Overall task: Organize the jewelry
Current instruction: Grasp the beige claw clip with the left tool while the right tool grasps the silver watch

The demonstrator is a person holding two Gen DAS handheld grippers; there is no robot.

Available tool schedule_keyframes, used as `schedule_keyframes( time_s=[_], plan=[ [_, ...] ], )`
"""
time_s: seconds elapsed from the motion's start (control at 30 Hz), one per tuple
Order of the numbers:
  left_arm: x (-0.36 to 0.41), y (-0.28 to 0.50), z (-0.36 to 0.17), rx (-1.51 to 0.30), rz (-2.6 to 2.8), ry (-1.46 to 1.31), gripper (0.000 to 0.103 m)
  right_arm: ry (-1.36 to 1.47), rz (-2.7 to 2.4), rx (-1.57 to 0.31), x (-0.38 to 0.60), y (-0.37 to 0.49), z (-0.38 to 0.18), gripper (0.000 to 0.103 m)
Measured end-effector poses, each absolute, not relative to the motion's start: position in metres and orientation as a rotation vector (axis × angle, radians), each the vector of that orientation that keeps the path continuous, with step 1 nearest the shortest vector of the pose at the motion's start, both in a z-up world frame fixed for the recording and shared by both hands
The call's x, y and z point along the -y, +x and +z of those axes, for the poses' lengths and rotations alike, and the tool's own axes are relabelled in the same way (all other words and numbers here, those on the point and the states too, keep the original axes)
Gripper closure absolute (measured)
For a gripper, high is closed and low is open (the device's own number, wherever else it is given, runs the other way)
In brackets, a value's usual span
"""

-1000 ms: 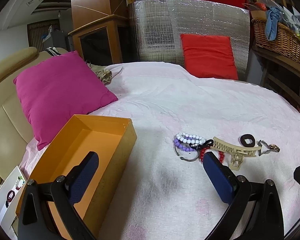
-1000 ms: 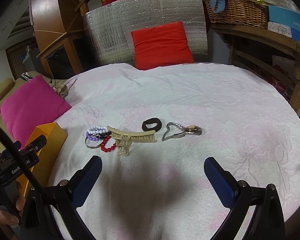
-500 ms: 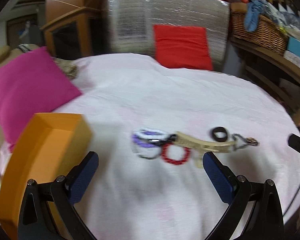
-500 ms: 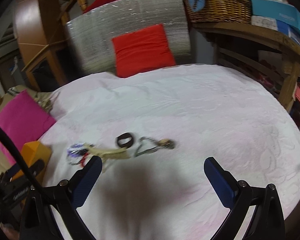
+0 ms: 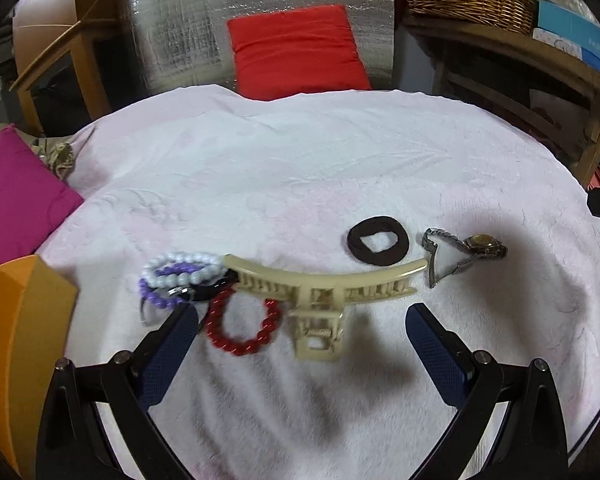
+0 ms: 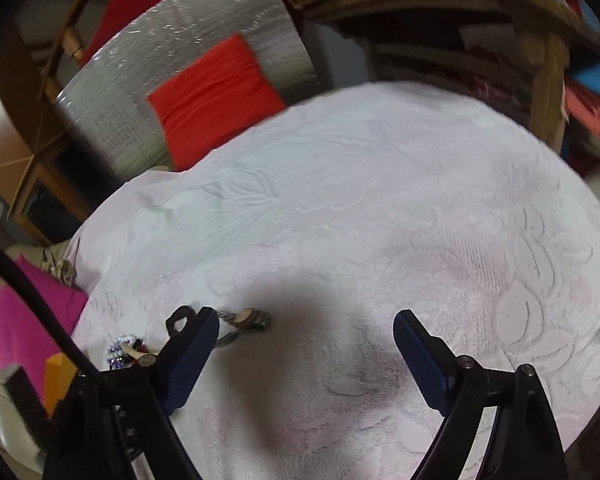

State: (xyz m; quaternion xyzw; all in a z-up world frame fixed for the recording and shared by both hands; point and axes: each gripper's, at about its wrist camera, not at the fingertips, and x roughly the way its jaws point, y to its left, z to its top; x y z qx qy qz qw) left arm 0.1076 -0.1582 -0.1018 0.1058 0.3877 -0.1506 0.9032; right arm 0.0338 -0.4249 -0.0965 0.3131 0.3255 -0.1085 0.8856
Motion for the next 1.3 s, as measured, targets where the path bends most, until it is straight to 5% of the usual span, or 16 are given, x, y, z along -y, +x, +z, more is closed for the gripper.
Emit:
schedule_keyframes(
  time_s=[0.03, 0.1, 0.2, 0.9, 1.17, 1.23, 1.3],
  plan=[
    [0.16, 0.109, -0.103, -0.8, -0.321, 0.22, 0.011, 0.662, -0.221, -0.68, 0.427, 0.034, -0.098, 0.013],
    [0.165, 0.112, -0.106, -0.809, -0.34, 0.229, 0.043, 0.665, -0.215, -0.679, 0.428, 0.037, -0.1, 0.016],
    [0.168, 0.117, -0.113, -0.849, -0.373, 0.23, 0.075, 0.62, -0.179, -0.688, 0.421, 0.049, -0.102, 0.017],
    [0.095, 0.098, -0.057, -0.695, -0.432, 0.125, 0.076, 0.034, 0.116, -0.791, 0.338, 0.114, -0.147, 0.022],
    [0.077, 0.1, -0.056, -0.694, -0.395, 0.126, 0.076, 0.012, 0.074, -0.769, 0.335, 0.136, -0.15, 0.022],
    [0.073, 0.101, -0.054, -0.69, -0.387, 0.113, 0.076, 0.021, 0.067, -0.768, 0.333, 0.138, -0.149, 0.027],
    [0.069, 0.101, -0.053, -0.688, -0.376, 0.104, 0.076, 0.037, 0.062, -0.765, 0.332, 0.141, -0.147, 0.044]
  ],
)
